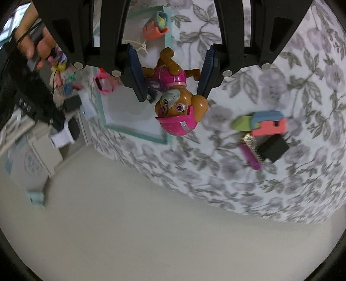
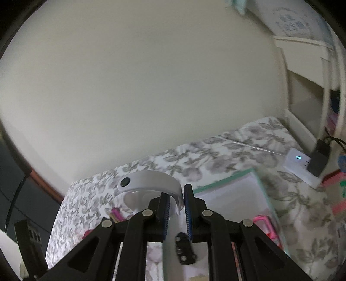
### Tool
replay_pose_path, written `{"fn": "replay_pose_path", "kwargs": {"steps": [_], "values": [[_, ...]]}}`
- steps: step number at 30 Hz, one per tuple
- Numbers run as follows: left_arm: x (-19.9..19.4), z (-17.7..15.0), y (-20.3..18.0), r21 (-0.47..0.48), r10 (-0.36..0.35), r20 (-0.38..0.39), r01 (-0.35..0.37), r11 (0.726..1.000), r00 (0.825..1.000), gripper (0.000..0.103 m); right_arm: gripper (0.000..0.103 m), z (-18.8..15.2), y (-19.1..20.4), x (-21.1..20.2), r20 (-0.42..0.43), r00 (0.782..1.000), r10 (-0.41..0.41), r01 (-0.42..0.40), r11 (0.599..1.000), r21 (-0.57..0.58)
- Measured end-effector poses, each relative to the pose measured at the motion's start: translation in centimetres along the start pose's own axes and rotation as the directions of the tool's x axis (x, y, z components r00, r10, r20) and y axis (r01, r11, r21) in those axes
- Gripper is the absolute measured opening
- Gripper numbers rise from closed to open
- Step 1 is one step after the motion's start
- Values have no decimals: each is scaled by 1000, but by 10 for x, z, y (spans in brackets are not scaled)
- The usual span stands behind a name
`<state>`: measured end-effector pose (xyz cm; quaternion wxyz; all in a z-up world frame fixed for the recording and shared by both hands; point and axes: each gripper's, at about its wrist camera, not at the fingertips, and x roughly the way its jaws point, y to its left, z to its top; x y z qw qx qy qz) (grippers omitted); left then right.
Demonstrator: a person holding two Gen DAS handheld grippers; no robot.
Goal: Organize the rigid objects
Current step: 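Grasp the pink-helmet puppy figure with the left gripper while the right lifts the white toy, then carry the puppy and white toy over the tray and open the right gripper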
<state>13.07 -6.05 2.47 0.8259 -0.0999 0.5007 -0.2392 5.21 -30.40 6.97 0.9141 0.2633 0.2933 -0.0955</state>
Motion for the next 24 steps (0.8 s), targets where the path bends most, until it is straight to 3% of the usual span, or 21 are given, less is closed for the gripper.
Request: {"fn": "replay_pose_path", "kwargs": {"steps": [12,17,24], "values": [[43,-29,-55,203,9,-61,4,979,998,50,14,3,-64,-4,-36,992,-124,126,989,72],[60,-41,-65,250,27,-85,-5,968,996,50,14,-8,-84,16,-127,975,-181,189,981,52],[80,-53,-68,284,63,-132,-24,959,989,50,14,-29,-98,49,-229,959,-165,185,980,70]]}}
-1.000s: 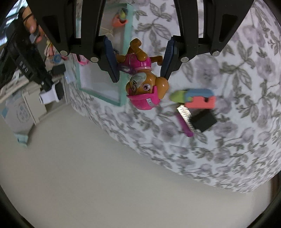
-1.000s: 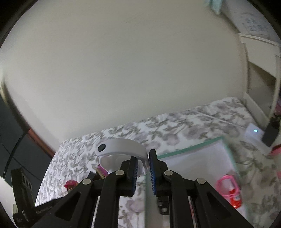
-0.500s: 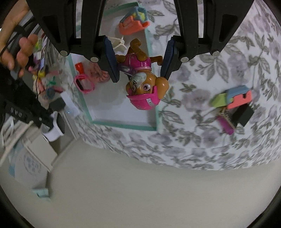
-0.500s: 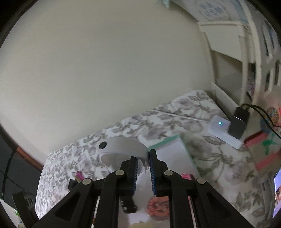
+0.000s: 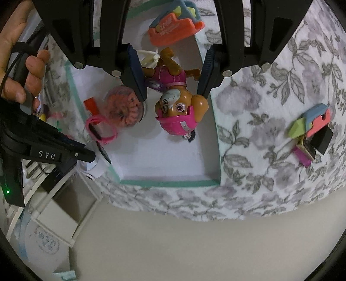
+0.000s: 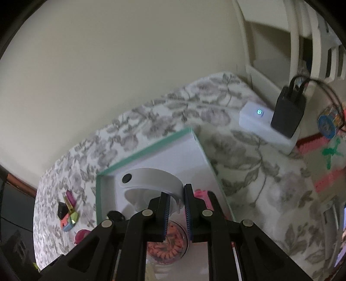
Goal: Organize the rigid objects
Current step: 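Carry the puppy and white toy over the tray and open the right gripper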
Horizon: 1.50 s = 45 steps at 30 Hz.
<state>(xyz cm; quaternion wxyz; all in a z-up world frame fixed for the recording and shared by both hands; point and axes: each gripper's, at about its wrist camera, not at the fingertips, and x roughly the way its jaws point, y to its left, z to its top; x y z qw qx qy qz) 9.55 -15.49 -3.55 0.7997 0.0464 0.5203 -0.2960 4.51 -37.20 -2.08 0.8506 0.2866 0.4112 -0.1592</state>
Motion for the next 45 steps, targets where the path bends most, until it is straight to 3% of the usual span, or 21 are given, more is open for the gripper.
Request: {"fn": "replay_pose_path", "kwargs": {"steps": [6,26,34,43,45], "values": [[13,-4,9,-41,-17,-55,15,999,998,50,14,-8,0,17,-48,999,0,0,1000,2],[30,4,9,-25,-19,-37,18,1000,999,49,16,-18,-2,42,-110,994,-1,4,1000,23],[30,4,9,-31,-24,-56,22,999,998,49,16,-15,9,38,-106,993,-53,50,998,-34],[27,7,12,-71,-51,-93,45,996,994,53,17,-13,14,34,-115,990,-85,78,995,-63],[23,9,12,-73,-58,-88,52,996,994,58,17,-12,17,33,-114,990,-88,80,994,-74]]}}
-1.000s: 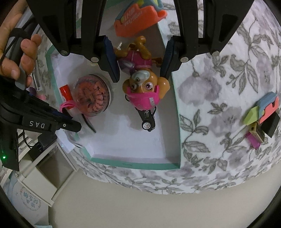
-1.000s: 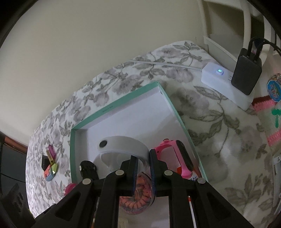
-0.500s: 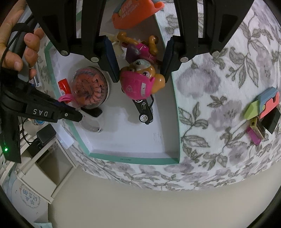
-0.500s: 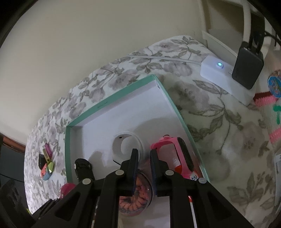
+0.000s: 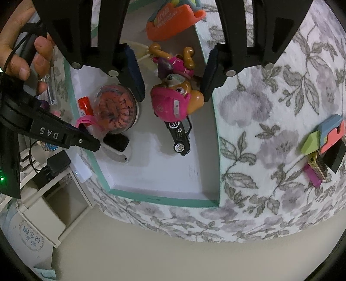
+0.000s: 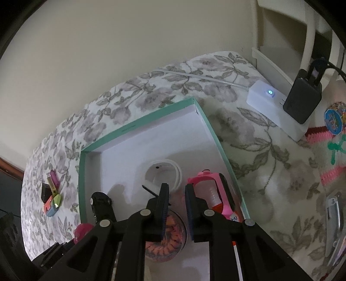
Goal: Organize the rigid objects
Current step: 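Carry the puppy and white toy over the tray and open the right gripper, then open the left gripper to drop the pink-helmet puppy into the tray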
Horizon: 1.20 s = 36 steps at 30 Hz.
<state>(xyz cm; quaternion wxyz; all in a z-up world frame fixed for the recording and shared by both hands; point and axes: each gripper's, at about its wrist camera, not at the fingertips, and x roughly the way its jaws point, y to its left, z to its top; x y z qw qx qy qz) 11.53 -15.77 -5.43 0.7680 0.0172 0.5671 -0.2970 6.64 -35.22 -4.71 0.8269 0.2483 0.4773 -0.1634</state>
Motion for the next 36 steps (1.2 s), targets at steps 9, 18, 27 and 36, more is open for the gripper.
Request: {"fn": "replay_pose_path", "kwargs": {"steps": [9,18,27,36], "values": [[-25,11,10,-53,-20,47,22,998,999,59,17,4,18,-15,20,1000,-12,13,998,-59],[-50,20,24,-111,22,96,-12,994,995,68,44,9,42,-42,79,997,-5,15,992,-129],[-66,22,47,-211,101,129,-72,975,986,81,67,8,62,-49,105,994,9,10,983,-182],[-70,20,67,-294,176,135,-130,947,975,83,82,5,68,-46,114,993,-6,30,977,-211]]}}
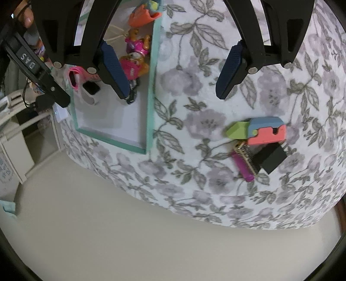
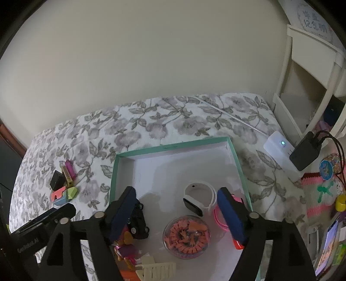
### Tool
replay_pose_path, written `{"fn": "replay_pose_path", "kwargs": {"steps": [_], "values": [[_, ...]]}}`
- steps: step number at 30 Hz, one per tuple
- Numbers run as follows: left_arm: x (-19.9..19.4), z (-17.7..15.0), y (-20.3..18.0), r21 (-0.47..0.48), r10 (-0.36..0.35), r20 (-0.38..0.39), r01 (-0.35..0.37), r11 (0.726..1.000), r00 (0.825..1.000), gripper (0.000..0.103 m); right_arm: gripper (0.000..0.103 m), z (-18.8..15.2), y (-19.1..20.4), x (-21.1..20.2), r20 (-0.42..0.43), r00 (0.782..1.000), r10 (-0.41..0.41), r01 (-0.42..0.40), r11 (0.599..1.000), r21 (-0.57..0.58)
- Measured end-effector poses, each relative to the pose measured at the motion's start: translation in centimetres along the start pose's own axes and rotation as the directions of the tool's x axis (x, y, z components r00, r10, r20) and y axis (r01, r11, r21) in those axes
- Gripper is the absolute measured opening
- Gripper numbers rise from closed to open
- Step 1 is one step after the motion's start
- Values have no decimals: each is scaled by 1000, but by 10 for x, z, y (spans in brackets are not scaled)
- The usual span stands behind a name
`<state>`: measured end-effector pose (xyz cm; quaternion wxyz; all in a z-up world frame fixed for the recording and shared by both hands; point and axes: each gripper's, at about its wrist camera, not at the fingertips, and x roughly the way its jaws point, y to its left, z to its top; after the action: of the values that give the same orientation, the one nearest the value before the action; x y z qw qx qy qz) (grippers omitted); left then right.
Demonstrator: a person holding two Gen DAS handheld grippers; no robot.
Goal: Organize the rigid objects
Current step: 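Open the left gripper to drop the pink-helmet puppy into the tray, then move both tools over the toy pile beside the tray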
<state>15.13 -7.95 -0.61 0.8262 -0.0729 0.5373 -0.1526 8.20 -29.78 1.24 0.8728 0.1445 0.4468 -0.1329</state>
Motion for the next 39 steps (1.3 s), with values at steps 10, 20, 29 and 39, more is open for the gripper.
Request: {"fn": "replay_pose_path", "kwargs": {"steps": [10,20,29,39], "values": [[-6,3,15,-61,47,45,-44,997,998,97,94,1,-4,-4,34,999,-1,0,1000,25],[-12,5,31,-121,105,68,-97,988,992,98,103,2,8,-8,61,998,6,-6,1000,-12],[-25,17,62,-184,94,79,-78,980,993,98,103,-2,49,-2,56,997,54,-48,994,-97],[-49,33,138,-307,133,108,-94,947,985,98,103,-13,109,6,39,995,96,-85,970,-228]]}}
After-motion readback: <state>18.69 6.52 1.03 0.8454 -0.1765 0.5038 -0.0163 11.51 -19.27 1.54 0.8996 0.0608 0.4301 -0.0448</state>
